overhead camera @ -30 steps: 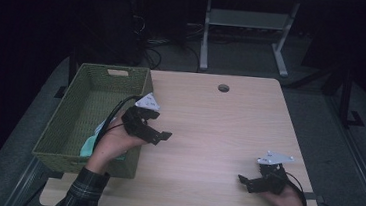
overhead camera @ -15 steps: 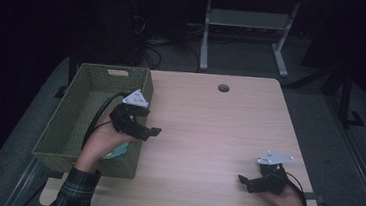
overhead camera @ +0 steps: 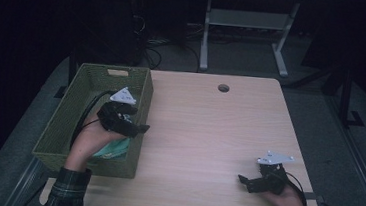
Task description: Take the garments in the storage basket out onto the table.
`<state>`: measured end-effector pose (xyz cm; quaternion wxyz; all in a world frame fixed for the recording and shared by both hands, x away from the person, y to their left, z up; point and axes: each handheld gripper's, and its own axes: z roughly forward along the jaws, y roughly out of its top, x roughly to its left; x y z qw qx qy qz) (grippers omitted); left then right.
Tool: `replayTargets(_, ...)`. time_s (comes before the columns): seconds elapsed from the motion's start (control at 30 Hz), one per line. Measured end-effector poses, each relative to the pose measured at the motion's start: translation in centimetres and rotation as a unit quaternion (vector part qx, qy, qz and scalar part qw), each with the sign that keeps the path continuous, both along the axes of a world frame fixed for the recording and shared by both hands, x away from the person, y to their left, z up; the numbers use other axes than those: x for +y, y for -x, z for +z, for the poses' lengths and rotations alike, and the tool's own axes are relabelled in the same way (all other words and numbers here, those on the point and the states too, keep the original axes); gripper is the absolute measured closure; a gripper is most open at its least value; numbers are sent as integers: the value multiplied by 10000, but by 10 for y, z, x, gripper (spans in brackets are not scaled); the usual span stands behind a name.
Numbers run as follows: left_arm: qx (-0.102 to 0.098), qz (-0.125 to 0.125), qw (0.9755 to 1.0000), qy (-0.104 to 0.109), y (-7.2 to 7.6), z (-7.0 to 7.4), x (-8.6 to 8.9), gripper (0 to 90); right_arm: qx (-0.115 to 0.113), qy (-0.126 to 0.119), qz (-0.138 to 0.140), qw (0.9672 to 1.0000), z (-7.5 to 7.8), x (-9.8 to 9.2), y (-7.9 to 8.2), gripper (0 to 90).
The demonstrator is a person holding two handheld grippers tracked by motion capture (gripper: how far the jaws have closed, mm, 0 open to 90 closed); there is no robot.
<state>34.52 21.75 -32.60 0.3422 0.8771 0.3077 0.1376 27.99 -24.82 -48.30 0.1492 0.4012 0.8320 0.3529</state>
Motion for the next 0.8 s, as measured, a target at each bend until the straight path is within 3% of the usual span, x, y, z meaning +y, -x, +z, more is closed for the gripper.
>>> replayTargets(0.43,44,302,9995,-29,3,-3,28,341,0,7,2,10000,0,0,0,22)
replayTargets(0.63,35,342,9992,-195,5,-5,36,411,0,10,5,10000,0,0,0,22)
replayTargets(0.8,187,371,9988,-244,5,-12,42,452,2,4,1,10000,0,0,0,22)
